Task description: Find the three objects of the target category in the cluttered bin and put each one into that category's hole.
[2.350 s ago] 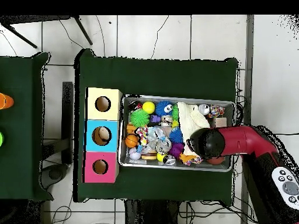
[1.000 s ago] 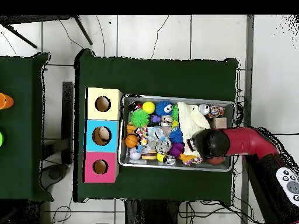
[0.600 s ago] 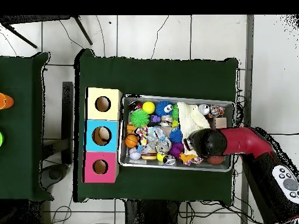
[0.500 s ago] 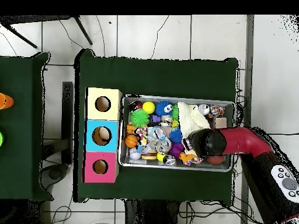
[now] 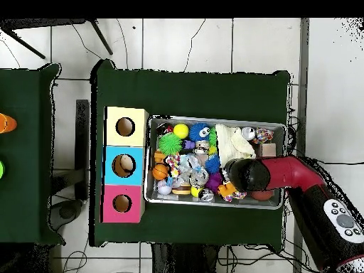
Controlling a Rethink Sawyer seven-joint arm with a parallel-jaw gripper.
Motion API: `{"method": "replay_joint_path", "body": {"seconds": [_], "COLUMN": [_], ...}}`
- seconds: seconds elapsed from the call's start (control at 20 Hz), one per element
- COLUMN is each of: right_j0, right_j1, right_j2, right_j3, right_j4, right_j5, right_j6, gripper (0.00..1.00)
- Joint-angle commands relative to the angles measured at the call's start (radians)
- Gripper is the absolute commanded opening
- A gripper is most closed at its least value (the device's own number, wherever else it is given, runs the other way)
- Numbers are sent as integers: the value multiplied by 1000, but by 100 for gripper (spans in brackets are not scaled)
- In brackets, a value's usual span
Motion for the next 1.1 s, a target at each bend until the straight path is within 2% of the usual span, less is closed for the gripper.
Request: {"method": "replay_joint_path", "body": {"seconds": [0.05, 0.15, 0.2, 0.4, 0.55, 0.9, 1.1], "right_j0": [-4, -8, -7, -11, -5, 1, 10], "right_j1": [55, 56, 55, 44, -8, -54, -141], "right_j2": [45, 54, 54, 78, 84, 102, 111], "right_j3": [20, 21, 20, 26, 62, 102, 150], "right_j4": [-71, -64, -62, -64, -23, 14, 67], "right_j5": [-70, -64, -53, -42, -10, 8, 49], "right_j6": [-195, -204, -203, -253, -214, -178, -133], "gripper": [100, 100, 0, 0, 0, 0, 0]}}
